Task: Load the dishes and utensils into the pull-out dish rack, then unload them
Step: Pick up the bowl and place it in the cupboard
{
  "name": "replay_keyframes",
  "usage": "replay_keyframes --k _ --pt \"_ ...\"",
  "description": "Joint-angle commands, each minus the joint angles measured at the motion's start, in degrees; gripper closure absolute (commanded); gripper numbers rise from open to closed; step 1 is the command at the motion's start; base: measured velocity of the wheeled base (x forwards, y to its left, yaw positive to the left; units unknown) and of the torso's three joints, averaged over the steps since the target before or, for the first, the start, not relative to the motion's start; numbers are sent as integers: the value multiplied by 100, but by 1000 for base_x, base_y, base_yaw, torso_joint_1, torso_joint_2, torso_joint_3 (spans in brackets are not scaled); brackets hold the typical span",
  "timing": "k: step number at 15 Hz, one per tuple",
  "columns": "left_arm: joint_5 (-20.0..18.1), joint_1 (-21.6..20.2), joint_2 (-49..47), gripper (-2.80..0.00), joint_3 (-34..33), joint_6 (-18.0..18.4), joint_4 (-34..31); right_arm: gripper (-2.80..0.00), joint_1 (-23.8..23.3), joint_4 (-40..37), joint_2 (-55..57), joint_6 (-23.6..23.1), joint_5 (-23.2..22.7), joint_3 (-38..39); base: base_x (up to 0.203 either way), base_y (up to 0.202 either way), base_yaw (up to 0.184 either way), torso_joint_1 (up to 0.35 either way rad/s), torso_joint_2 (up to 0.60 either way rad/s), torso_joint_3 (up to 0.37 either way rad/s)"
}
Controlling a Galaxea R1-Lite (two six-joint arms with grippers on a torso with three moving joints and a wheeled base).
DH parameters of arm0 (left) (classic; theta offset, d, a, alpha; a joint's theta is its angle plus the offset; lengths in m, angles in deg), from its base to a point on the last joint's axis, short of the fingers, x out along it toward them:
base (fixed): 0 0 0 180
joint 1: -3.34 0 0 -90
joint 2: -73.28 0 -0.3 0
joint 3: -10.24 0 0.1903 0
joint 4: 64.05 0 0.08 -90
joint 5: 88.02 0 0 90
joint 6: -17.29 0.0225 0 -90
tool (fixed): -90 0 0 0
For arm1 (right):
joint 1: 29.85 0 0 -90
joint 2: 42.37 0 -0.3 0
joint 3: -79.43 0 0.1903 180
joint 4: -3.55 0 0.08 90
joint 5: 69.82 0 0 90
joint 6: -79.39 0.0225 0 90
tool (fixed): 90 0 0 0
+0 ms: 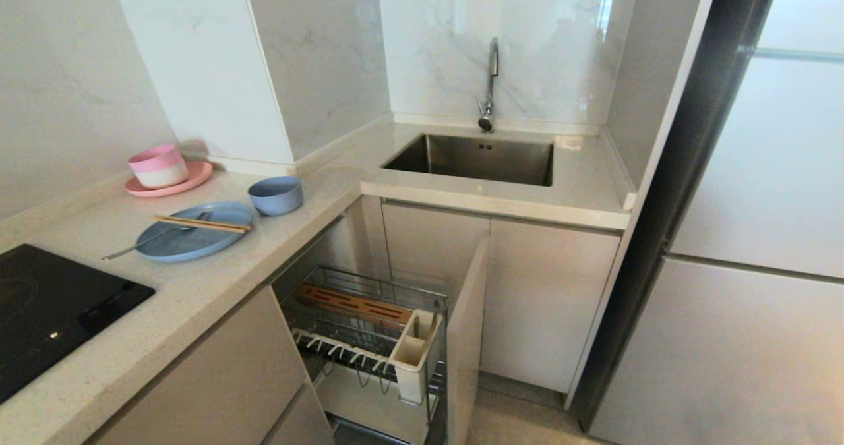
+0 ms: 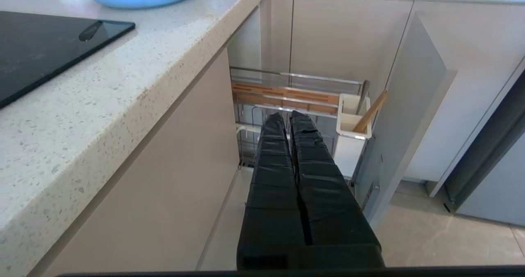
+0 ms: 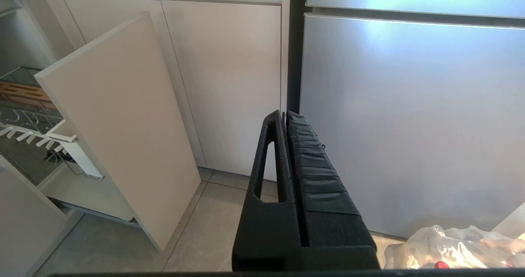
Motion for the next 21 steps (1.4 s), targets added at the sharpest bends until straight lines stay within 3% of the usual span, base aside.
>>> replay_keyframes --k 1,7,21 --pt "3 -1 -9 0 -10 -4 21 0 0 1 0 0 0 0 0 0 0 0 0 0" --pt "-6 -1 -9 0 -10 14 29 0 0 1 8 0 0 0 0 0 0 0 1 -33" --pt "-6 0 -9 0 -10 5 29 0 0 1 9 0 0 0 0 0 0 5 3 -193"
